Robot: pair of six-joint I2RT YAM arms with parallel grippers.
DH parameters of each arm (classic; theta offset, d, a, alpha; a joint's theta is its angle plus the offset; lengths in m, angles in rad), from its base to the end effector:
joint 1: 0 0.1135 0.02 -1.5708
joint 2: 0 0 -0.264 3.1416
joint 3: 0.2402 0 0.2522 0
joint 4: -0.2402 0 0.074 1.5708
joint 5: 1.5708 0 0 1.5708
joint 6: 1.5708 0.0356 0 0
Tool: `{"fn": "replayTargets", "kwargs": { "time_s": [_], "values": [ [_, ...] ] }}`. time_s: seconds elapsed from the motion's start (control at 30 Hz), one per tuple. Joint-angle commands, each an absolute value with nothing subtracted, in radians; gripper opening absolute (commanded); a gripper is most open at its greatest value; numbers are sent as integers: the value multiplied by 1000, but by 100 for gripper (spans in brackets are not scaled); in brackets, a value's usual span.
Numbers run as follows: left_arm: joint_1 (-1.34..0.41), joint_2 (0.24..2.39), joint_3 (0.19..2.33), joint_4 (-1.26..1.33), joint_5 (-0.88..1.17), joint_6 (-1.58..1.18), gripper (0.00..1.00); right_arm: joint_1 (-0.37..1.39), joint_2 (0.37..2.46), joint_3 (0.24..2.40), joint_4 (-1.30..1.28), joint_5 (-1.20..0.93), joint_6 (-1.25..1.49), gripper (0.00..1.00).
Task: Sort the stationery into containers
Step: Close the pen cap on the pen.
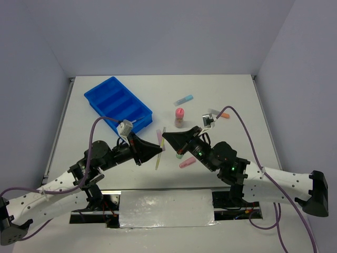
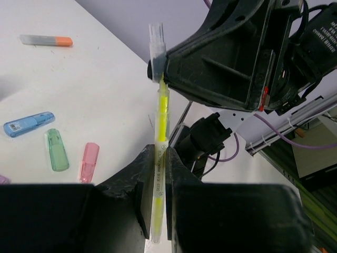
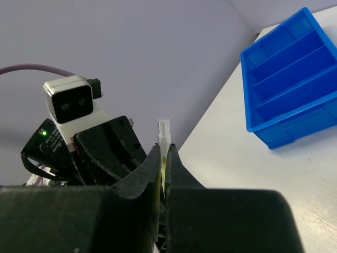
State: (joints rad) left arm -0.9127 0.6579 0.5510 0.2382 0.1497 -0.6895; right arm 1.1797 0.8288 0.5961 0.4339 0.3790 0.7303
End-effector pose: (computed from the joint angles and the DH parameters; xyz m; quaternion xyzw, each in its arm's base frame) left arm 0.0994 -0.1372 0.3227 0.1291 0.6470 -0.5728 0.4864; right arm 0.0879 0.1787 0.3314 0.0038 0.6381 0.5521 0.5366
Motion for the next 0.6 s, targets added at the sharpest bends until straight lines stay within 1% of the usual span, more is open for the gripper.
{"fn": "replayTargets", "kwargs": {
  "time_s": [0.0, 0.57],
  "values": [
    [-914, 630, 555, 318, 101, -699, 0, 1198, 831, 609, 428, 385, 704, 0],
    [-913, 641, 580, 325, 51, -689, 0, 1229, 851, 623, 431, 377, 681, 0]
  ]
}}
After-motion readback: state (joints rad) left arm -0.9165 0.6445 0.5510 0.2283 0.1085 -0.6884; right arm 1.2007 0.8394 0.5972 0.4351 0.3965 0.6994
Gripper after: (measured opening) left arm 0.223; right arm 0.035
